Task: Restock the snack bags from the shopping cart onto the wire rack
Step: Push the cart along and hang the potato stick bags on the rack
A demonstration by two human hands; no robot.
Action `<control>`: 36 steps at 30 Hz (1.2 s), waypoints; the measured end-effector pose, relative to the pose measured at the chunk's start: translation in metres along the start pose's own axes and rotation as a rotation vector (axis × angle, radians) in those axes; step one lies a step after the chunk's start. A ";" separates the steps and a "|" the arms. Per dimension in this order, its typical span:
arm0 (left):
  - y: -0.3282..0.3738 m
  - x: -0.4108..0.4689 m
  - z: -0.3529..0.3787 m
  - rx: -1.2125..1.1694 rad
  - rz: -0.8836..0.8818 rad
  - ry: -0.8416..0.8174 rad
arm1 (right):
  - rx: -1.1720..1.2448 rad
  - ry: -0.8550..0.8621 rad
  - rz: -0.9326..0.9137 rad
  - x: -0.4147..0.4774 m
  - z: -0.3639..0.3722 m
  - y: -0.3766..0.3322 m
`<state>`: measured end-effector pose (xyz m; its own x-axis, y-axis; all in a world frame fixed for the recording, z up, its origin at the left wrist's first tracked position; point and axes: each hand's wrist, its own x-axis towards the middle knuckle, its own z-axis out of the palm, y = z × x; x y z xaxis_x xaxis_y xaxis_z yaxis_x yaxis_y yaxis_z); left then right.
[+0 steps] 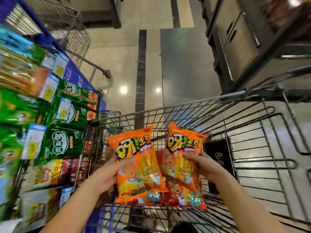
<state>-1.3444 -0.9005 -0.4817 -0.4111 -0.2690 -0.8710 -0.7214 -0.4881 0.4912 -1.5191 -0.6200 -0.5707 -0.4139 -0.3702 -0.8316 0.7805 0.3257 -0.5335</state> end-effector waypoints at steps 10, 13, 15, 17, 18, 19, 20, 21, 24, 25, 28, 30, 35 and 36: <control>0.033 -0.080 -0.017 0.015 0.224 -0.155 | -0.112 -0.094 -0.328 -0.110 0.009 -0.065; 0.039 -0.097 -0.024 0.014 0.286 -0.193 | -0.147 -0.103 -0.396 -0.134 0.019 -0.079; 0.044 -0.106 -0.027 0.041 0.323 -0.188 | -0.155 -0.092 -0.443 -0.147 0.027 -0.087; 0.049 -0.111 -0.031 0.050 0.354 -0.183 | -0.156 -0.090 -0.465 -0.156 0.034 -0.091; 0.052 -0.114 -0.031 0.043 0.361 -0.185 | -0.157 -0.078 -0.465 -0.159 0.036 -0.094; 0.055 -0.116 -0.032 0.039 0.370 -0.189 | -0.163 -0.068 -0.467 -0.162 0.039 -0.095; 0.056 -0.117 -0.033 0.034 0.388 -0.203 | -0.171 -0.061 -0.472 -0.165 0.041 -0.097; 0.056 -0.117 -0.034 0.031 0.396 -0.202 | -0.183 -0.058 -0.473 -0.167 0.043 -0.099; 0.052 -0.116 -0.041 0.007 0.409 -0.222 | -0.215 -0.067 -0.486 -0.174 0.051 -0.103; 0.051 -0.119 -0.043 -0.011 0.414 -0.220 | -0.220 -0.069 -0.492 -0.175 0.053 -0.104; 0.043 -0.123 -0.050 -0.041 0.434 -0.221 | -0.259 -0.078 -0.509 -0.177 0.058 -0.109; 0.033 -0.128 -0.055 -0.094 0.464 -0.203 | -0.315 -0.105 -0.522 -0.178 0.063 -0.113; 0.001 -0.166 -0.038 -0.202 0.529 -0.049 | -0.411 -0.210 -0.554 -0.183 0.067 -0.119; -0.009 -0.170 -0.035 -0.251 0.528 -0.014 | -0.429 -0.235 -0.560 -0.184 0.065 -0.119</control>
<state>-1.2484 -0.8796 -0.3382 -0.6877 -0.5192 -0.5074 -0.2632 -0.4731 0.8408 -1.5051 -0.6469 -0.3444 -0.5478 -0.7411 -0.3882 0.2105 0.3269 -0.9213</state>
